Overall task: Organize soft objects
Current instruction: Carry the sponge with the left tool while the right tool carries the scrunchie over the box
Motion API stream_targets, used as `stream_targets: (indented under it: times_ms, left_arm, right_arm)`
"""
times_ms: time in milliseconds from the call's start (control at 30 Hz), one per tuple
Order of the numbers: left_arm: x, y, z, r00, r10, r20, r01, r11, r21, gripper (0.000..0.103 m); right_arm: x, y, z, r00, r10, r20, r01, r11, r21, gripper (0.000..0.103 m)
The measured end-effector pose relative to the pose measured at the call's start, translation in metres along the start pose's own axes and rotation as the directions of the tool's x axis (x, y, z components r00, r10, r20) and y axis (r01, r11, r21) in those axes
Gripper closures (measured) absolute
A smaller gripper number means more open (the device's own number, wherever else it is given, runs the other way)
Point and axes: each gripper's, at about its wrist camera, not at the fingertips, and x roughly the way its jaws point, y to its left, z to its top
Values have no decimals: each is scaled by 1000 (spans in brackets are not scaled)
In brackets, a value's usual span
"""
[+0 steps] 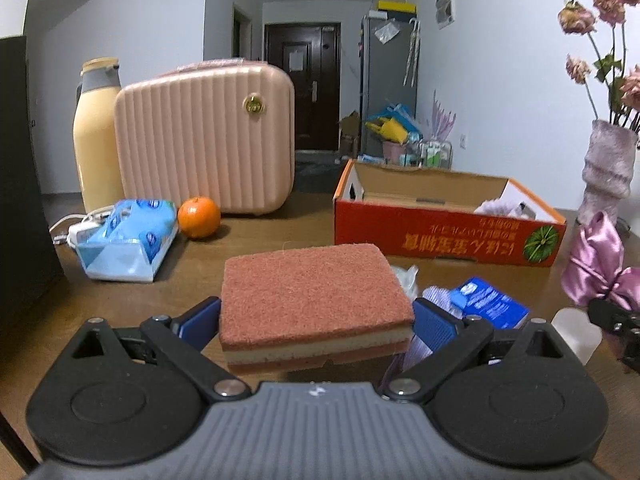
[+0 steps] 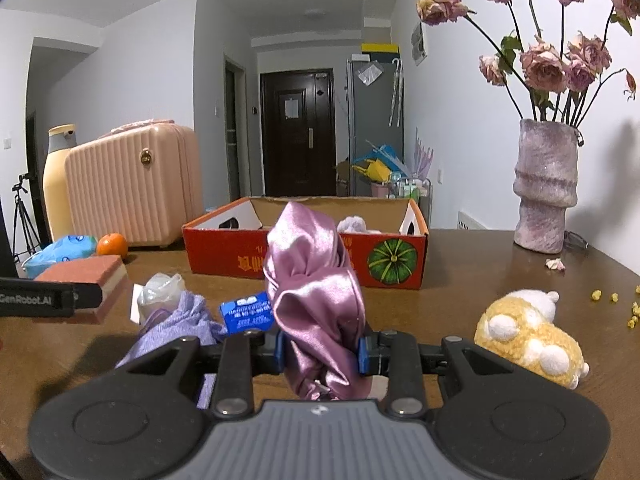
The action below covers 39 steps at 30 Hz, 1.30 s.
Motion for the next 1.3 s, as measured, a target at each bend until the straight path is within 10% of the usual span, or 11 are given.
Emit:
stream_targets:
  times_ms: [1300]
  left_arm:
    - [33,-51,49,989,-54,139,60,997,-45,2]
  right_arm:
    - [55,1,29,990,-46,133,36,996,81,72]
